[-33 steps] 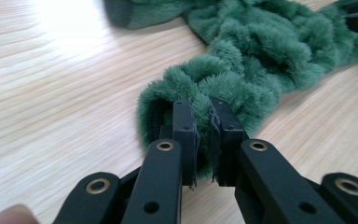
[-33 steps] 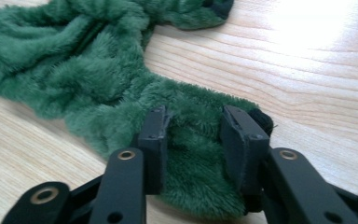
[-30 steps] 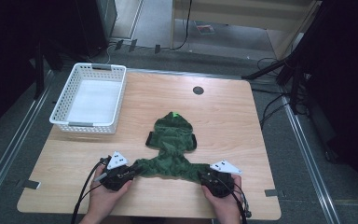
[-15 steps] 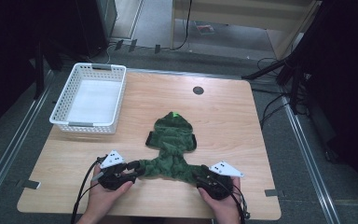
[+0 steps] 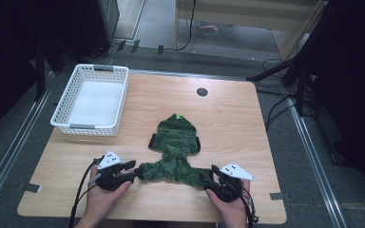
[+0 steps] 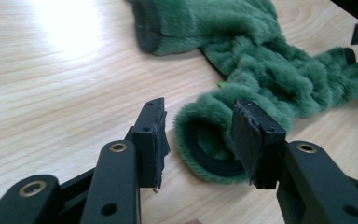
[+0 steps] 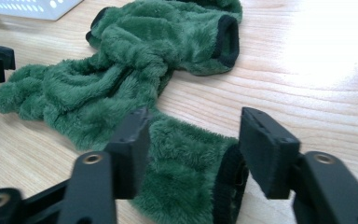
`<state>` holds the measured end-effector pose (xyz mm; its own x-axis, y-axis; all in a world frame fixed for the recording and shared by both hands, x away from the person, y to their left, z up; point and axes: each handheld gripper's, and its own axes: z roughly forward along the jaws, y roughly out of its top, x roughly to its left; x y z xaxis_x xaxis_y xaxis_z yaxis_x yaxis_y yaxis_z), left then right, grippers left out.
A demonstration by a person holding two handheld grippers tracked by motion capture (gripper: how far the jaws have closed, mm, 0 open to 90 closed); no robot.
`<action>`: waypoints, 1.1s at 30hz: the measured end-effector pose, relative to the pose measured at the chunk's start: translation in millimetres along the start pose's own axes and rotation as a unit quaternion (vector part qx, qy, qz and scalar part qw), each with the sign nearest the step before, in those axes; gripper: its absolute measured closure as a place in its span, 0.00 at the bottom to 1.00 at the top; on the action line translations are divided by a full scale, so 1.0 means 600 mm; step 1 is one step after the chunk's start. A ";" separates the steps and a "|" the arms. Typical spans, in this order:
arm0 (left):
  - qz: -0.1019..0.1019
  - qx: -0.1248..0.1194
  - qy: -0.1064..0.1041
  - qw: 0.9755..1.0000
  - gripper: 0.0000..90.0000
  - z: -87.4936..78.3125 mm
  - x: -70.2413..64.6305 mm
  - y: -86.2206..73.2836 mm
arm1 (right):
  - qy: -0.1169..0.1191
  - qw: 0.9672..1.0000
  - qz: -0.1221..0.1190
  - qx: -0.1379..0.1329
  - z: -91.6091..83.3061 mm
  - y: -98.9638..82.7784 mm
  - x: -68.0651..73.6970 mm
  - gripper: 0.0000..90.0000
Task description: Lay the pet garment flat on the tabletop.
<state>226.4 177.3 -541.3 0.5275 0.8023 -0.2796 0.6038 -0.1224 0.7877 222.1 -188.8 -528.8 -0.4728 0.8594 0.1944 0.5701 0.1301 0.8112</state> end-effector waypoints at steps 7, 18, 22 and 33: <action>0.016 0.029 -0.014 0.999 0.60 0.019 -0.008 -0.010 | -0.023 1.000 0.009 -0.002 -0.005 0.003 -0.013 0.42; 0.058 0.055 -0.007 0.997 0.75 0.019 -0.027 -0.020 | -0.035 0.999 0.019 -0.007 -0.012 0.002 -0.032 0.42; 0.050 0.043 -0.014 0.998 0.61 0.012 -0.022 -0.023 | -0.035 0.999 0.022 -0.007 -0.013 0.002 -0.036 0.42; 0.037 -0.037 0.028 0.998 0.15 -0.037 0.002 -0.024 | -0.035 0.999 -0.002 -0.006 -0.027 0.017 -0.038 0.06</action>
<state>205.3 193.1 -540.9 0.5337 0.8243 -0.1890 0.5174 -0.1415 0.8439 227.8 -215.1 -515.7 -0.4269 0.8912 0.1533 0.5596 0.1272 0.8189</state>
